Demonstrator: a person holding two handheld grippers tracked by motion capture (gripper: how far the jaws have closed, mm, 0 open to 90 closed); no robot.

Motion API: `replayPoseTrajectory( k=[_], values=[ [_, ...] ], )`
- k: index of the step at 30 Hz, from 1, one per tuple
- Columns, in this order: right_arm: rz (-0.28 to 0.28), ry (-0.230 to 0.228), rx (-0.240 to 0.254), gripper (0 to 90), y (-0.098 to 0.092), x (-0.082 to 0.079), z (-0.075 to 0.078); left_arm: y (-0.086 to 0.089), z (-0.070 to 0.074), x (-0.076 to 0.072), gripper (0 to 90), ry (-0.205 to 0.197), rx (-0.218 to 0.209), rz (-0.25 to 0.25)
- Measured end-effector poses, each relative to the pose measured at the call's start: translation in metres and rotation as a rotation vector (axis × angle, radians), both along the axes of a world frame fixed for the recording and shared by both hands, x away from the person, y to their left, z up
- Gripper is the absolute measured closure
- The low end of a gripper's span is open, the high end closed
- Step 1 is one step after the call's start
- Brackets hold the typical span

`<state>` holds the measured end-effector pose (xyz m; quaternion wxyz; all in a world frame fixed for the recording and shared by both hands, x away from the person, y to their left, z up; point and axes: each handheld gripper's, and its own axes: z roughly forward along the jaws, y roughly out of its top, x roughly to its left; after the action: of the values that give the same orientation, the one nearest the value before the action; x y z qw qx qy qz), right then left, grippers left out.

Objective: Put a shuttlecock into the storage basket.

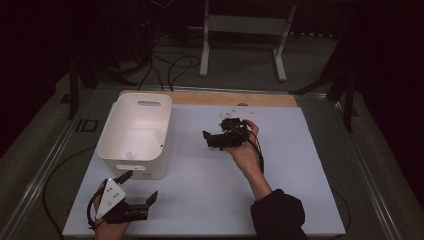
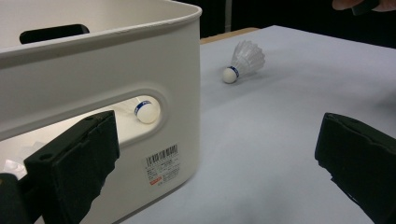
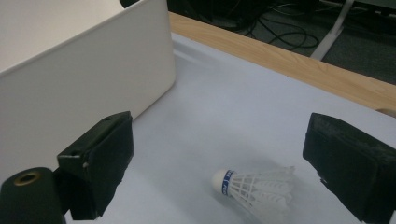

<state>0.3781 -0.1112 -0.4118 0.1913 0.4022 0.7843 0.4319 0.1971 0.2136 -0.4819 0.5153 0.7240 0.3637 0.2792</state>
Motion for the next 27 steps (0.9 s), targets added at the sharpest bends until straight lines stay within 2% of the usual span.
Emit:
replayPoseTrajectory(
  k=[20,27],
  values=[
    [-0.018,0.025,-0.01,8.7,-0.006,0.007,-0.015,0.001,0.0,0.0,0.5,0.001,0.006,-0.002],
    [-0.029,0.048,-0.012,8.7,-0.007,0.008,-0.025,0.001,0.0,0.0,0.4,0.002,0.008,-0.002]
  ],
)
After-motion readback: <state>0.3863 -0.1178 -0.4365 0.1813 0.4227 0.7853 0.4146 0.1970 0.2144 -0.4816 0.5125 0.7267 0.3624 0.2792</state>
